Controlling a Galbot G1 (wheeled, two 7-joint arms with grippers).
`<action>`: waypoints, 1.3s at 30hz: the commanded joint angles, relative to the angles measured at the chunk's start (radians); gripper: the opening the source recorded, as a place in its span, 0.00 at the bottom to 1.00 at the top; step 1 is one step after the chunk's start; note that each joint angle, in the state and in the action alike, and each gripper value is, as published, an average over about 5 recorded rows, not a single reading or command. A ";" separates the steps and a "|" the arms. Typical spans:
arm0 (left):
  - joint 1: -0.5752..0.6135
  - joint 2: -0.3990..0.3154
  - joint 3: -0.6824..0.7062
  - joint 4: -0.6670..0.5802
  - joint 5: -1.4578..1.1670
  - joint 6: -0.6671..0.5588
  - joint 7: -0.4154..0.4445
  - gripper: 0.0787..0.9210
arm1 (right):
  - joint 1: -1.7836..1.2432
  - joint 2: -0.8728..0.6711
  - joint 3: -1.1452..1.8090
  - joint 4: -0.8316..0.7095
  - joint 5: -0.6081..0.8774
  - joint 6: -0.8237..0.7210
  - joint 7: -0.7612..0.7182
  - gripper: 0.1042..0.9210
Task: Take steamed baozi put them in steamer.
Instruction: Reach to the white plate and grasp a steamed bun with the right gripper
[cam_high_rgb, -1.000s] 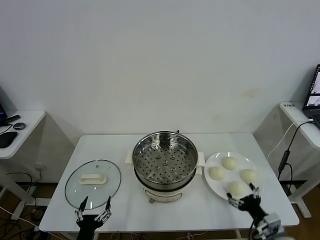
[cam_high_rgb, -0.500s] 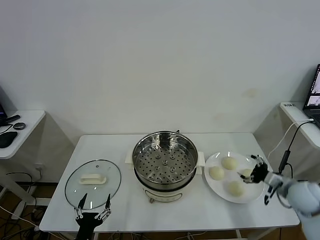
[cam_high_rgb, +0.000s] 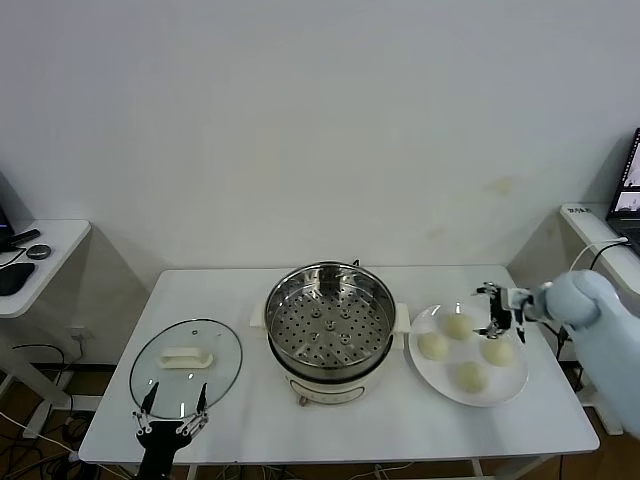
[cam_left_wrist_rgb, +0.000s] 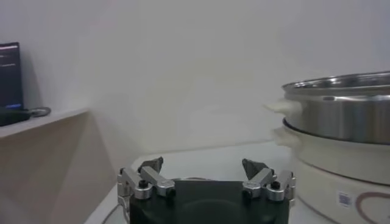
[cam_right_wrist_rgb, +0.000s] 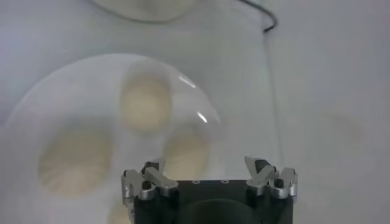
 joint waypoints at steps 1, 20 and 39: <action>-0.003 0.000 -0.017 0.004 -0.002 -0.001 0.000 0.88 | 0.199 0.058 -0.200 -0.191 -0.070 0.057 -0.112 0.88; 0.004 -0.005 -0.061 0.002 -0.026 -0.004 0.006 0.88 | 0.193 0.193 -0.217 -0.367 -0.097 0.045 0.009 0.88; 0.000 -0.003 -0.070 0.006 -0.029 -0.002 0.006 0.88 | 0.194 0.203 -0.243 -0.367 -0.098 0.016 0.005 0.54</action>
